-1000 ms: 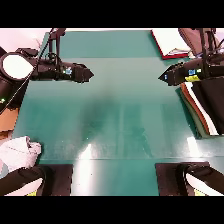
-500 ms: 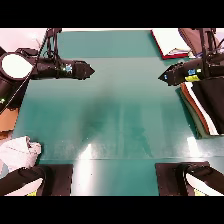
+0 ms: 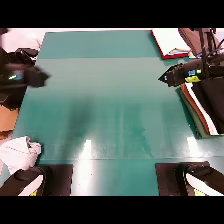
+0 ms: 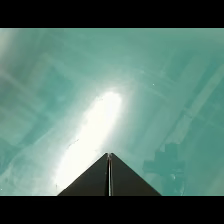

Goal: Fold the shirts.

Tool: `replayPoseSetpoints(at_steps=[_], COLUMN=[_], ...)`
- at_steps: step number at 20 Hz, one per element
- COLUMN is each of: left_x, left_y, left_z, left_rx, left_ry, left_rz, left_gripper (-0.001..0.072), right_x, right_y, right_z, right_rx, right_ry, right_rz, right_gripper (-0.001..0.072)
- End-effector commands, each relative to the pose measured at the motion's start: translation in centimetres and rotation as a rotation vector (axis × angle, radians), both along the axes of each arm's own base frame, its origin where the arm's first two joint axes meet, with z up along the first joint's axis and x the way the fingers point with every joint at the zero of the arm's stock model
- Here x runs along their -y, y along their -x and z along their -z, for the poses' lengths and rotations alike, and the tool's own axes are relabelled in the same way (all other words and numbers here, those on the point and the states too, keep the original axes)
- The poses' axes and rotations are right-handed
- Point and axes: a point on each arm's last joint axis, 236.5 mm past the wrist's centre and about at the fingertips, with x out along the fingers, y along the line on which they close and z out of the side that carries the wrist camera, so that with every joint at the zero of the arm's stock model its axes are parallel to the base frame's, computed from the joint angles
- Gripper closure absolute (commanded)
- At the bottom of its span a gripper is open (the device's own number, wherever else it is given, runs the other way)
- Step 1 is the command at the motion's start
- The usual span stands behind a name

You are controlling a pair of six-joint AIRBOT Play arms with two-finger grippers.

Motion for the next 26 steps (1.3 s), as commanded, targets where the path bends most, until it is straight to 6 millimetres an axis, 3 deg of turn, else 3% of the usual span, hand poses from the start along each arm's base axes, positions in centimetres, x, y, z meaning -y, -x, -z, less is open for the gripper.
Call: replayPoseSetpoints(at_steps=[1, 2, 6, 9, 11, 14, 15, 16, 17, 18, 20, 23, 26], left_x=[-11.5, -12.8, -15.4, -16.0, -16.2, -16.8, -16.9, -16.8, -16.8, -16.8, -17.0, -13.8, -7.4], left_y=[6.4, 7.7, 11.7, 14.0, 15.2, 15.8, 15.9, 15.9, 15.9, 15.4, 12.6, 6.1, 3.0], left_z=[3.3, 5.6, 16.2, 22.7, 25.2, 26.6, 26.6, 26.5, 26.3, 25.5, 21.4, 9.6, -3.0], left_rx=[-0.142, -0.211, -0.486, -0.601, -0.644, -0.658, -0.657, -0.661, -0.661, -0.642, -0.527, -0.197, 0.142], left_ry=[-0.223, -0.223, -0.217, -0.207, -0.205, -0.194, -0.193, -0.19, -0.184, -0.18, -0.158, -0.081, 0.037], left_rz=[-0.342, -0.393, -0.504, -0.538, -0.554, -0.602, -0.609, -0.614, -0.618, -0.62, -0.622, -0.496, -0.3], left_gripper=[0.0463, 0.015, 0.0129, 0.0129, 0.013, 0.0131, 0.0182, 0.0375, 0.0622, 0.0687, 0.0688, 0.0689, 0.069], right_x=[-0.1, -0.1, -0.1, -0.1, -0.1, 0.0, -0.1, -0.1, -0.1, -0.1, -0.1, -0.1, 0.5], right_y=[-0.2, -0.1, -0.1, -0.1, -0.1, -0.1, -0.1, -0.1, -0.1, -0.2, -0.2, -0.6, -1.1], right_z=[-0.1, -0.1, -0.1, -0.1, -0.1, -0.1, -0.1, -0.1, -0.1, -0.1, -0.7, -4.5, -10.0], right_rx=[0.009, 0.007, 0.005, 0.005, 0.004, 0.007, 0.007, 0.007, 0.007, 0.008, 0.02, 0.112, 0.254], right_ry=[-0.004, -0.004, -0.003, -0.002, -0.001, -0.002, -0.002, -0.002, -0.002, -0.002, -0.005, -0.026, -0.061], right_rz=[0.002, 0.001, 0.0, 0.0, 0.0, 0.001, 0.001, 0.001, 0.001, 0.001, 0.001, 0.002, 0.026], right_gripper=[0.0693, 0.0693, 0.0693, 0.0692, 0.0693, 0.0693, 0.0693, 0.0693, 0.0693, 0.0693, 0.0693, 0.0693, 0.0693])
